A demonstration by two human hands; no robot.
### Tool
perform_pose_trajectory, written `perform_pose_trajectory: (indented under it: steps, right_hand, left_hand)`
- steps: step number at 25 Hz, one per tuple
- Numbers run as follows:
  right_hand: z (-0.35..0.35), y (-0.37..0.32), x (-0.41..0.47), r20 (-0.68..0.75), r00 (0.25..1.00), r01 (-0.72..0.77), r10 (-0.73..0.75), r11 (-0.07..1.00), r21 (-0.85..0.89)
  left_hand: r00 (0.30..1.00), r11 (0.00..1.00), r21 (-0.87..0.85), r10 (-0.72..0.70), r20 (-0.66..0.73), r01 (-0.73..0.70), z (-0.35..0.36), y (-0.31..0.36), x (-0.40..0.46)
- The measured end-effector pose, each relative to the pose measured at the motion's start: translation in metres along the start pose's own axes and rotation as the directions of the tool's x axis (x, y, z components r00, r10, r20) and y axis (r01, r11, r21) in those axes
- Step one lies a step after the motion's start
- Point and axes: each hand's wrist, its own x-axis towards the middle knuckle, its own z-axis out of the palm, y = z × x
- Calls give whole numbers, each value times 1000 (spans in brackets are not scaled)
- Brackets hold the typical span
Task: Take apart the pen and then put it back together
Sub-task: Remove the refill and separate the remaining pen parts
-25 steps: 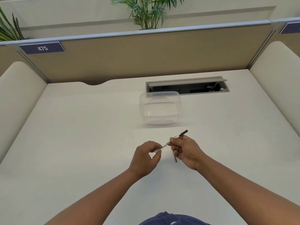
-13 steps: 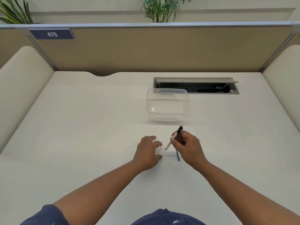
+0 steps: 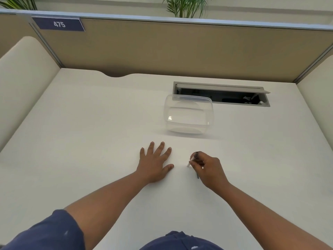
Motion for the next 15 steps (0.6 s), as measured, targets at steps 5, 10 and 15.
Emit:
perform_pose_trajectory:
  steps: [5, 10, 15]
  right_hand:
    - [2, 3, 3, 16, 999, 35, -35, 998, -60]
    - [2, 1, 4, 25, 1000, -12, 13, 999, -39]
    - [-1, 3, 6, 8, 998, -69, 69, 998, 0]
  left_hand:
    - [987, 998, -35, 54, 151, -50, -28, -9, 7]
    - [969, 997, -53, 59, 239, -48, -38, -10, 12]
    - [974, 997, -57, 59, 220, -47, -35, -10, 13]
